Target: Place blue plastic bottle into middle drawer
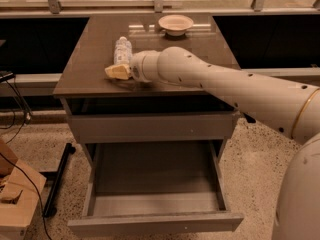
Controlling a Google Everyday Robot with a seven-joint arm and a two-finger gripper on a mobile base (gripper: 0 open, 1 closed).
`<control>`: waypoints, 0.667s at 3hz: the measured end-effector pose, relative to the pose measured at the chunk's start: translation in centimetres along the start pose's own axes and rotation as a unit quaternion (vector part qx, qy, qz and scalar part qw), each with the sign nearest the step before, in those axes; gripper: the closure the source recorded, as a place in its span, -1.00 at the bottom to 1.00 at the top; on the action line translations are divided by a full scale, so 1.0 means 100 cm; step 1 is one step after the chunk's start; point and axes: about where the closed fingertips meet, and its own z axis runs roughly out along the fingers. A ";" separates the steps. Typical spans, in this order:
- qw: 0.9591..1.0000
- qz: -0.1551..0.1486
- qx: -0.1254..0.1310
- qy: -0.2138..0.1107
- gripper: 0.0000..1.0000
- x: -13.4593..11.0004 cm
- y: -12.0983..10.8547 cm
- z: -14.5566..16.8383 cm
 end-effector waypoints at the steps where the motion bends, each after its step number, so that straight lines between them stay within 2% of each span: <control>1: 1.000 0.009 0.018 0.002 0.18 0.001 -0.011 -0.004; 2: 0.999 0.015 0.028 -0.002 0.67 -0.001 -0.020 -0.009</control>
Offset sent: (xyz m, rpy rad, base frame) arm 0.0124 -0.0358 0.0094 0.0162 -0.0025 -0.0968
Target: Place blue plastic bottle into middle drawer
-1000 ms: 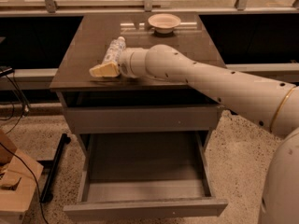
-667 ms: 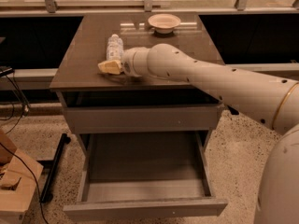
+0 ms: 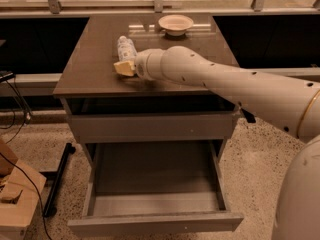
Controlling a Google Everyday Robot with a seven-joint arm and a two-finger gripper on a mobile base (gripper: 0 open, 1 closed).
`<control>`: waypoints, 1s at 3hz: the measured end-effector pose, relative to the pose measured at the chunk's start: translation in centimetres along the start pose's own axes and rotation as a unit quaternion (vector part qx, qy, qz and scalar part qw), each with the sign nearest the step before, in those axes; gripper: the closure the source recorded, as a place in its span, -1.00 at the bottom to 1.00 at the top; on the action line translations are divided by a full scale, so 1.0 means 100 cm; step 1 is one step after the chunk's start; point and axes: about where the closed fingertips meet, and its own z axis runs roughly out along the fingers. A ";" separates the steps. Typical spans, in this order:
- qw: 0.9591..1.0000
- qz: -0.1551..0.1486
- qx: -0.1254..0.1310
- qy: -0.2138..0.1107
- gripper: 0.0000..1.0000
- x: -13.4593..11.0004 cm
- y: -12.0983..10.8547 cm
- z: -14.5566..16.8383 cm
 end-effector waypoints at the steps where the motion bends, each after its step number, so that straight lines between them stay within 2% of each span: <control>1: 1.000 0.003 -0.009 -0.010 1.00 0.002 -0.016 -0.009; 2: 0.997 -0.013 -0.058 -0.045 1.00 -0.003 -0.035 -0.058; 3: 0.987 -0.052 -0.127 -0.083 1.00 -0.018 -0.010 -0.110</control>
Offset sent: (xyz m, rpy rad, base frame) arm -0.0747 -0.0322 0.0822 0.0995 -0.2304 0.3746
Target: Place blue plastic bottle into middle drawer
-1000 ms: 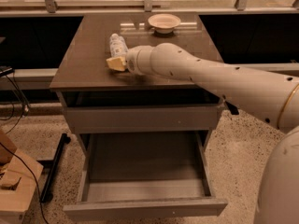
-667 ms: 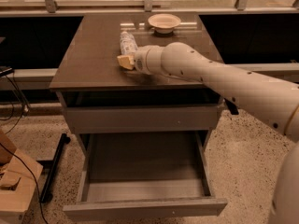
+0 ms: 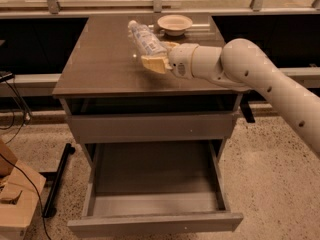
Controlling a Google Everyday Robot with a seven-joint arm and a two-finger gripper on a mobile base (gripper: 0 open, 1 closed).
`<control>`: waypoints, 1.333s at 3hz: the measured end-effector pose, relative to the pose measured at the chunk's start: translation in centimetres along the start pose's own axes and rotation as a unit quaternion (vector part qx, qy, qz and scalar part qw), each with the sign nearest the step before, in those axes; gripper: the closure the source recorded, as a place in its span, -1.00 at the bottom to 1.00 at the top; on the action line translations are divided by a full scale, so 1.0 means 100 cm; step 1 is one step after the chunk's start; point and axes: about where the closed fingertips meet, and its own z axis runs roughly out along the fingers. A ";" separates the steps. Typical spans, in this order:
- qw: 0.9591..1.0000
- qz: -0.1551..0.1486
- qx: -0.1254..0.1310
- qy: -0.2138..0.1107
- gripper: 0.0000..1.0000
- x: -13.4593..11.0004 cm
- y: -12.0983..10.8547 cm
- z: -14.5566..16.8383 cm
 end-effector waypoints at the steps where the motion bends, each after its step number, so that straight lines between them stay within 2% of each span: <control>1: 0.995 -0.076 -0.068 -0.008 1.00 -0.023 0.053 -0.046; 2: 0.980 -0.156 -0.126 0.013 1.00 -0.027 0.103 -0.095; 3: 0.956 -0.214 -0.194 0.056 1.00 -0.004 0.151 -0.136; 4: 0.927 -0.230 -0.270 0.122 1.00 0.046 0.197 -0.154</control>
Offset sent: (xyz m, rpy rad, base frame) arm -0.2495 -0.0460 0.0376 -0.3382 -0.2674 0.6160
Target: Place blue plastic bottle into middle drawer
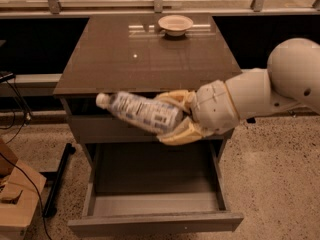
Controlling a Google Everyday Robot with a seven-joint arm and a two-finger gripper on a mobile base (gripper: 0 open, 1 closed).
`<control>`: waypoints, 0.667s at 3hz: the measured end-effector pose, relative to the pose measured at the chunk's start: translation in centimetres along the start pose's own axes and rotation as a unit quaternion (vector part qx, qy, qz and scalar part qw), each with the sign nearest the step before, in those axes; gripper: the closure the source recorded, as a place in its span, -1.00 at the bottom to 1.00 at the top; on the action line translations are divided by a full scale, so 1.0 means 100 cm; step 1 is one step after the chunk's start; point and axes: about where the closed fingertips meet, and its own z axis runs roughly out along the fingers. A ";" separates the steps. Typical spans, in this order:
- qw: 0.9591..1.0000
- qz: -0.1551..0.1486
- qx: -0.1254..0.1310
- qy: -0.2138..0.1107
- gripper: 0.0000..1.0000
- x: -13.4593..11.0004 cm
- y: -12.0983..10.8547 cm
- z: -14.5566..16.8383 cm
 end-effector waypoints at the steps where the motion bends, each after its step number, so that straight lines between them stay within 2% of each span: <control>1: 0.995 0.010 -0.080 0.060 1.00 0.036 0.045 0.035; 2: 0.988 0.028 -0.118 0.100 1.00 0.069 0.064 0.065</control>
Offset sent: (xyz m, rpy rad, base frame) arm -0.0445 0.0191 -0.1661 -0.3854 0.2130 0.1241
